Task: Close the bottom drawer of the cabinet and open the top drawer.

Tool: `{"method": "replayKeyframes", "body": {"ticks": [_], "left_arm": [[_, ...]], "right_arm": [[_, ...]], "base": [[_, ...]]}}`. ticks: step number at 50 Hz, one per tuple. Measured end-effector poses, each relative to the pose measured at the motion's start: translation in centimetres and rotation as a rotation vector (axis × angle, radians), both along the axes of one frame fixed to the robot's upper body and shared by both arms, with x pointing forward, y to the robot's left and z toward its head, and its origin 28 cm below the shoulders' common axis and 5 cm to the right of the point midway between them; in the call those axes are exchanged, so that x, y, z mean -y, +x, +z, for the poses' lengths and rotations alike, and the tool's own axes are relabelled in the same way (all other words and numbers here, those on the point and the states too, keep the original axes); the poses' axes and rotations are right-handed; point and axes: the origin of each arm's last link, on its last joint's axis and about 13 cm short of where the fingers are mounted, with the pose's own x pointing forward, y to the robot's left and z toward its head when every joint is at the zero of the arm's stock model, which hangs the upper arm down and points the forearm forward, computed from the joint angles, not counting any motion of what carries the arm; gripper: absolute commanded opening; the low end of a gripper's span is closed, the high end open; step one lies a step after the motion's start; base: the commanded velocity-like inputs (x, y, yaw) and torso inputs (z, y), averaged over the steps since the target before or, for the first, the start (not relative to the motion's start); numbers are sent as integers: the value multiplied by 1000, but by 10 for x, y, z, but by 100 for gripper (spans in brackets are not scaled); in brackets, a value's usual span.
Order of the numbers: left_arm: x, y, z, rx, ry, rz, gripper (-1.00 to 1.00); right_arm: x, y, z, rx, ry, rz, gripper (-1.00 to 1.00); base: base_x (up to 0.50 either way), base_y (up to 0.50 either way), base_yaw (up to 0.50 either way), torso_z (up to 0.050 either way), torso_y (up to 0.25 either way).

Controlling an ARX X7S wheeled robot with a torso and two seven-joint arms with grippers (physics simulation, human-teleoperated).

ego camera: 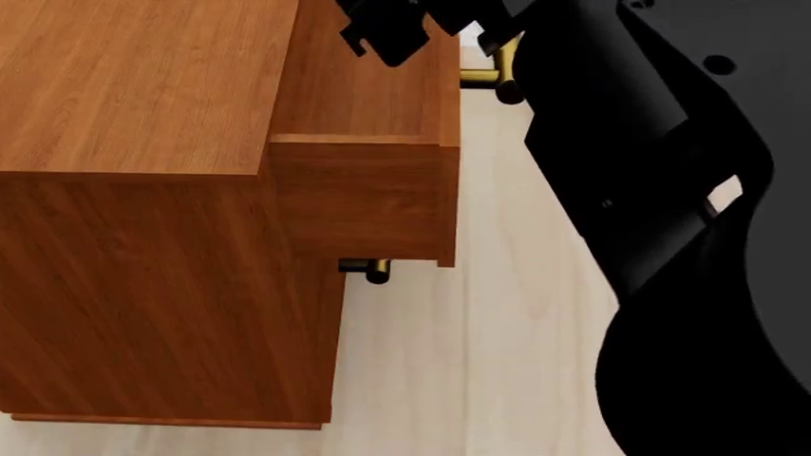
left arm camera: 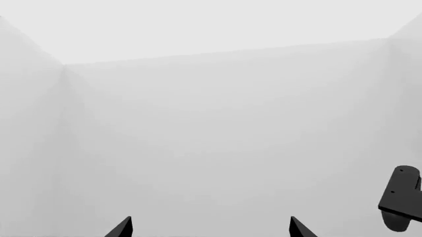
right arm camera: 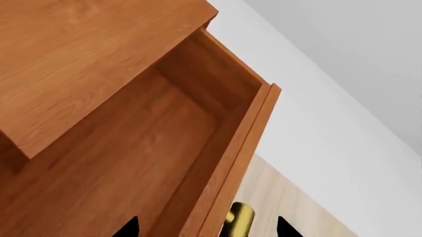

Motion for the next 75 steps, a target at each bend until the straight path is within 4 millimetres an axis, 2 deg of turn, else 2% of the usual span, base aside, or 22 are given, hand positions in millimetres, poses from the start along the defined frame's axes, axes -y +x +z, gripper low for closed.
{"method": "replayKeyframes", "body": {"ticks": [28, 44, 75], "left_arm": [[-2, -1, -3, -3, -7, 7, 100], [-3, 0, -4, -5, -9, 11, 100], [-4, 2, -4, -5, -12, 11, 100]], "right_arm": [[14, 0, 1, -31, -26, -61, 100], [36, 7, -14, -96, -96, -161, 100], [67, 3, -13, -126, -141, -303, 100]], "base": [[2, 0, 0, 0, -3], [1, 0, -1, 0, -1], [0, 0, -1, 0, -1]]}}
